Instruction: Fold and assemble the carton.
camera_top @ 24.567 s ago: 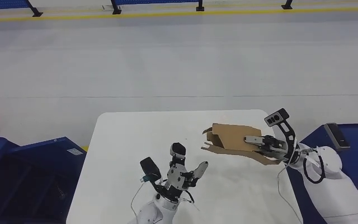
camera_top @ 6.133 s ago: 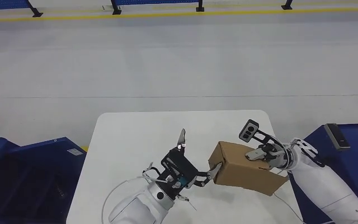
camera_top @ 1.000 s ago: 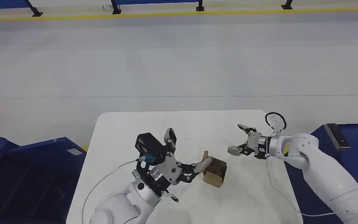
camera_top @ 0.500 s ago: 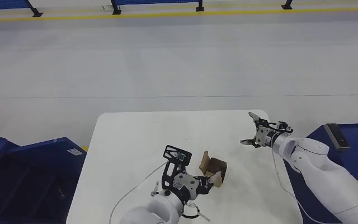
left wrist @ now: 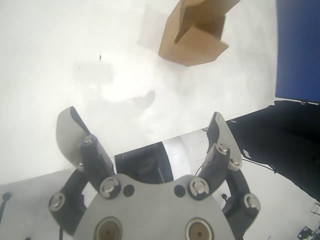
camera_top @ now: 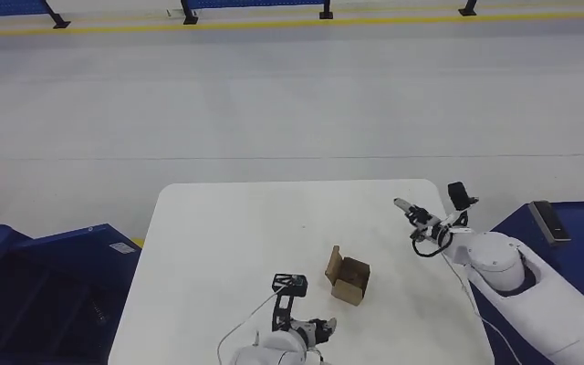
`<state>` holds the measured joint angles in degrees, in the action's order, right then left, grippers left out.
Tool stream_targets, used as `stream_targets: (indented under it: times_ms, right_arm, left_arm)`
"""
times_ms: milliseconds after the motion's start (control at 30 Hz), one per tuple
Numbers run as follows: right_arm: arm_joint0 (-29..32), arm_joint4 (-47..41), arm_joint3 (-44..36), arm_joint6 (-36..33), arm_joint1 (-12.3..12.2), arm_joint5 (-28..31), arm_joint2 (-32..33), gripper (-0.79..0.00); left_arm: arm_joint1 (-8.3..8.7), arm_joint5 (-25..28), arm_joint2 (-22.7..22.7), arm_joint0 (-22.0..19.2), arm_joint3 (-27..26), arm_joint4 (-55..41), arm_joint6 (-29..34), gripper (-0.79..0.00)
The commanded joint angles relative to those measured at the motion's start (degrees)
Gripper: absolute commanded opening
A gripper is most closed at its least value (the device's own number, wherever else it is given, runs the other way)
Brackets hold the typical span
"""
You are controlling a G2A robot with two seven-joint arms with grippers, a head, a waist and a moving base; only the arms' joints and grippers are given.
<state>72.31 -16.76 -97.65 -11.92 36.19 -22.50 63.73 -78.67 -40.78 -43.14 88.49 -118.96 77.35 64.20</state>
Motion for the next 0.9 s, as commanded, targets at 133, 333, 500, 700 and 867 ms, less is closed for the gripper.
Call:
stream_targets:
  times_ms: [133,333,500,700,867]
  right_arm:
    - [0.2,11.3,-1.3,3.7,0.1,-2.6,-0.1,0.000]
    - [-0.3,2.2,1.4,-6.0,0.4,0.8,1.2,0.000]
    - [-7.6,12.1,6.8,-28.4,0.2,5.8,-1.7,0.000]
    - [-16.0,26.6,9.6,-45.6,1.9,18.9,-10.7,0.000]
    - [-16.9,28.2,10.2,-45.0,2.3,20.0,-11.3,0.000]
  left_arm:
    - [-0.94,-1.6,0.4,-0.9,1.3,-3.7,-2.3,0.000]
    - [-1.04,-0.5,-0.9,-0.7,6.5,-5.1,-1.2,0.000]
    - [-3.66,-8.3,-0.8,-0.9,9.9,-14.6,-9.0,0.000]
    - [-6.88,-12.7,2.4,-4.7,11.0,-26.3,-13.6,0.000]
    - [-7.64,-11.6,3.1,-5.4,10.7,-29.2,-17.6,0.000]
